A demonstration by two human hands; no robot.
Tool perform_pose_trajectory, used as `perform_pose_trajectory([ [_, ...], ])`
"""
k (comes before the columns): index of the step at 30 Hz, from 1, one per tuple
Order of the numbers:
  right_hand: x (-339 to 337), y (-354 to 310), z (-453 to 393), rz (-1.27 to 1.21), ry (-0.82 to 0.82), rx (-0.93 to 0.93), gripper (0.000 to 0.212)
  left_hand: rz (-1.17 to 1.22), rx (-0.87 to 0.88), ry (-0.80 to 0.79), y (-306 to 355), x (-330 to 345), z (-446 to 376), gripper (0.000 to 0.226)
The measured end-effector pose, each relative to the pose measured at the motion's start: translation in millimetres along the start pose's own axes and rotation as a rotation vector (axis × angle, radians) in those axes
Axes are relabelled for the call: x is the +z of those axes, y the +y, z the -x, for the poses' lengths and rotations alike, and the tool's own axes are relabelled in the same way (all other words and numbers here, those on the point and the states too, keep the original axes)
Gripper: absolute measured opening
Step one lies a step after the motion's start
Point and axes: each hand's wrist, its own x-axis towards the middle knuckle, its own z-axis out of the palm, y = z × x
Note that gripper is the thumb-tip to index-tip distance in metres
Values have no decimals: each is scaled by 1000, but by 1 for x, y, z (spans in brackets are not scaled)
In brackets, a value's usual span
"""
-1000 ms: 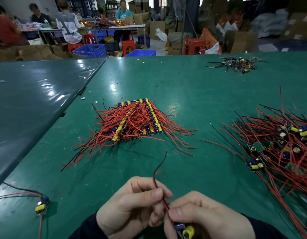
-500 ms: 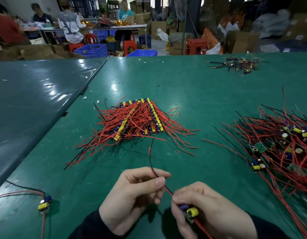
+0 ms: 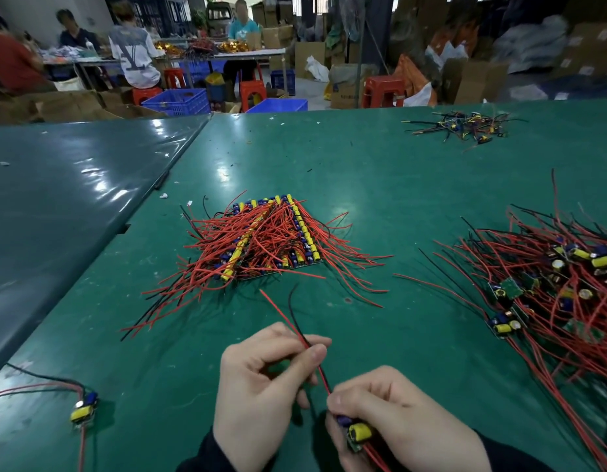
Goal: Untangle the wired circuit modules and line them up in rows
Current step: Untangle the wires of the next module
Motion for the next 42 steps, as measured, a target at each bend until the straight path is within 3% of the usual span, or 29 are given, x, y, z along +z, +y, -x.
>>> perform_pose_trajectory([
  [3,-2,-3,0,-33,-35,-11,31,174,-220,-98,7,-4,-4,13],
  [5,-4,-7,0,-75,-78,6,28,451,-436,-154,10,-10,-8,33],
  [7,-5,-9,0,-92,-122,44,28,635,-527,-160,13,-14,-10,57],
  [9,-7,-8,1,-97,-149,68,30,624,-500,-151,13,-15,-10,61],
  [14,-3,-4,0,-89,-116,62,30,314,-235,-16,7,-8,-7,17],
  [17,0,-2,-1,-49,-96,46,29,-105,101,77,-2,-3,-4,16],
  [19,0,-2,-1,-25,-106,39,32,-255,184,99,-3,1,-1,14],
  [21,-1,-4,0,-29,-117,40,32,-49,22,63,3,-2,-4,8],
  [24,-3,-8,1,-75,-145,47,29,350,-378,-15,11,-10,-10,21],
  [27,-4,-10,2,-93,-182,49,31,510,-574,-71,16,-14,-12,24],
  [31,-5,-9,1,-68,-180,41,31,584,-614,-88,16,-16,-13,60],
  [33,-5,-7,0,-53,-163,39,30,609,-608,-70,15,-18,-14,63],
  [36,-6,-2,-2,-89,-127,48,29,595,-548,2,16,-17,-14,54],
  [39,-7,-1,-2,-107,-119,48,29,562,-499,53,18,-14,-14,17],
  [42,-7,-3,-1,-79,-128,53,28,523,-482,70,17,-15,-14,19],
])
